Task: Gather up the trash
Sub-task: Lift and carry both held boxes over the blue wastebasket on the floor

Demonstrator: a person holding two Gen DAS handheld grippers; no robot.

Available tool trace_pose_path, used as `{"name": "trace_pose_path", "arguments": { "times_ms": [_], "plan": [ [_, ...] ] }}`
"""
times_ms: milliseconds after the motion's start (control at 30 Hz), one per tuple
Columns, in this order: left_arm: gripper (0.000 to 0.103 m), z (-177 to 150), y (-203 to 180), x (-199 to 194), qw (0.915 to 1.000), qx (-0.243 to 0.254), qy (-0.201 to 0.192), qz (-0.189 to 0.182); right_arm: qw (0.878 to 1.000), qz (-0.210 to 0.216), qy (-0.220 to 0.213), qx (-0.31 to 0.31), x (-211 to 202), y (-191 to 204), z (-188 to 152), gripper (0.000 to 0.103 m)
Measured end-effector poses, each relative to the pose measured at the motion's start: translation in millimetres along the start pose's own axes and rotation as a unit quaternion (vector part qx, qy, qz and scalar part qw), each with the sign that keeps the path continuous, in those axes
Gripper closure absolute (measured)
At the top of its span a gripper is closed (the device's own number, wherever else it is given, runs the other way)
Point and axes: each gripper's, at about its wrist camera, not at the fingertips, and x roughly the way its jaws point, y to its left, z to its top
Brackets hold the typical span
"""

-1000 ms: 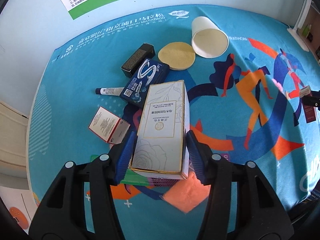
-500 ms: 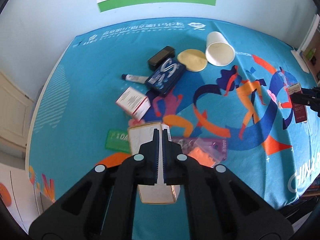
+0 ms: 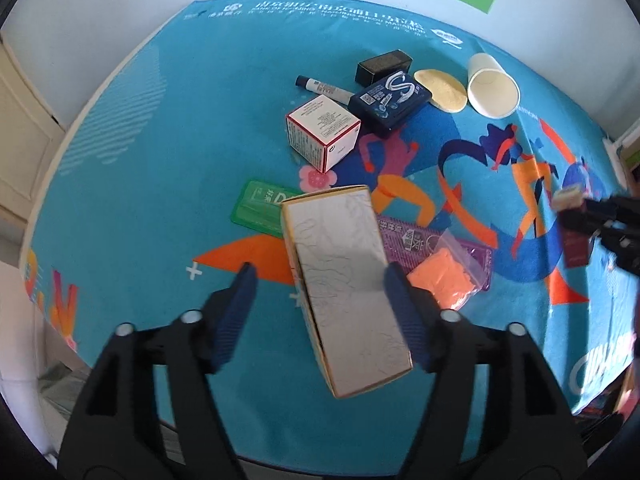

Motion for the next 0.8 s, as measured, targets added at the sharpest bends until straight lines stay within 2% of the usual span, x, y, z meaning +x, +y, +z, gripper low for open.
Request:
{"name": "trace_pose_path", "arguments": {
  "times_ms": [33,67,100,167,267,333,367,400,433,467,500,533,800],
  "plan": [
    [0.020,0.1,0.9,3.1,1.0000,-0.005,0.003,0.004,1.000,-0.006,0.002,0.008,6.9,-2.7,-1.3,0.071],
    [0.020,1.5,1.2,7.8,0.9999,-0.009,0.009,0.008,1.000,-0.011,0.008,0.015,12.8,-5.5,-2.2,0.060],
    [0.020,2.6,1.0,12.0,0.9998,-0.011,0.014,0.010,1.000,-0.014,0.012,0.024,18.8,-8.7,-4.0,0.044],
    [0.019,3.6,-0.3,18.1,0.9996,-0.015,0.023,0.003,0.999,-0.030,0.016,0.025,25.3,-10.3,-6.3,0.031],
    [0.018,1.9,-5.8,28.0,0.9995,-0.003,0.032,0.008,0.999,-0.041,0.031,0.013,34.2,-10.9,-12.3,0.030],
    [0.022,0.4,-3.7,34.5,0.9991,-0.013,0.041,0.000,0.998,-0.046,0.041,0.005,39.6,-11.1,-16.5,0.030],
    [0.029,0.0,-2.3,36.5,0.9988,-0.019,0.044,-0.005,0.998,-0.046,0.045,0.004,41.9,-11.1,-18.2,0.030],
    [0.039,-0.6,-0.1,39.1,0.9983,-0.027,0.050,-0.012,0.998,-0.042,0.047,0.003,43.6,-11.1,-19.2,0.032],
    [0.043,-0.7,1.6,39.8,0.9981,-0.031,0.053,-0.014,0.998,-0.040,0.045,0.002,43.8,-10.8,-19.2,0.034],
    [0.050,-1.0,3.2,39.6,0.9979,-0.033,0.053,-0.015,0.998,-0.037,0.044,0.001,43.7,-10.7,-18.8,0.048],
    [0.053,-1.3,3.6,38.2,0.9980,-0.033,0.051,-0.021,0.998,-0.032,0.045,0.000,44.0,-10.4,-18.0,0.069],
    [0.054,-1.5,3.8,36.7,0.9980,-0.032,0.050,-0.024,0.998,-0.032,0.050,-0.001,45.5,-10.0,-16.5,0.073],
    [0.054,-6.6,15.9,-2.4,0.9993,-0.031,0.012,-0.015,0.999,-0.009,0.028,-0.012,24.4,2.6,-2.1,0.074]
  ]
}}
